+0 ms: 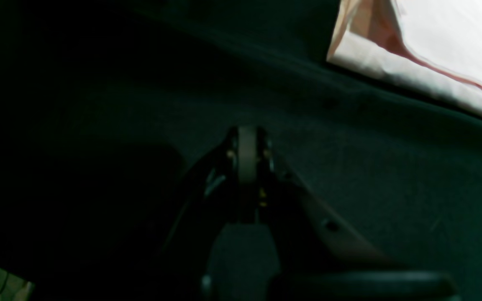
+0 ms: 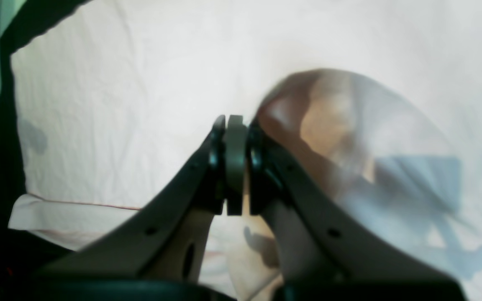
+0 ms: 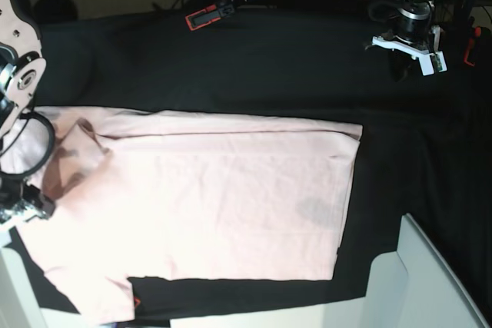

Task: Fold the T-shirt properly
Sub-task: 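Grasp the sleeve with the right gripper and fold it inward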

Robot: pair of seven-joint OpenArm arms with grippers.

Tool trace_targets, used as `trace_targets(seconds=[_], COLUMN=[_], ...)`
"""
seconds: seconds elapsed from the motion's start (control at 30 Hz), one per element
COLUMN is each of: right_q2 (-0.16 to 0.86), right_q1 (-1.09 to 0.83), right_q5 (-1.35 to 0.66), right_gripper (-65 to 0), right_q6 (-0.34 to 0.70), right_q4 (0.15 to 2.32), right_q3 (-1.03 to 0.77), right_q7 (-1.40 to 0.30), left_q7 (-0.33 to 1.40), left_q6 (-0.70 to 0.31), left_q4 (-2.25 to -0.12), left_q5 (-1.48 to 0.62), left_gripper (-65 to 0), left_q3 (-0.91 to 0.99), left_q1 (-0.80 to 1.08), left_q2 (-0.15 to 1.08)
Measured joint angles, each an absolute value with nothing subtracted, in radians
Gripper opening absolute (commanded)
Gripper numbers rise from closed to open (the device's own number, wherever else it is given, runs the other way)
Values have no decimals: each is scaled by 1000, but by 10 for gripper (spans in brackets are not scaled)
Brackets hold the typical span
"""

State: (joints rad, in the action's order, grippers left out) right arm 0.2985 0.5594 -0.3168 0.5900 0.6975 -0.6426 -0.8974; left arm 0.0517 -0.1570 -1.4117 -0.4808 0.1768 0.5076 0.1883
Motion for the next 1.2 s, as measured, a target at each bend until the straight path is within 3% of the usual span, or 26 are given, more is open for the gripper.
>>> trace_targets(seconds=[0.7, 0.87, 0.93, 1.2], right_q2=[299, 295, 295, 295], right_q1=[568, 567, 568, 567], right_q5=[-312, -315, -316, -316], right_gripper=[-647, -614, -554, -207], right_q6=[589, 589, 589, 589], right_q4=[676, 676, 676, 676], right_q3=[-642, -648, -648, -648], right_q7=[-675, -614, -589, -547], left_q7=[52, 52, 52, 52], left_q6=[-157, -157, -157, -157], left_q4=[-1382, -1382, -1381, -1381], left_q5=[-480, -480, -480, -480], left_gripper=[-650, -650, -650, -650], left_q3=[178, 178, 178, 170], left_q1=[510, 510, 510, 510], left_q2=[189, 189, 189, 188])
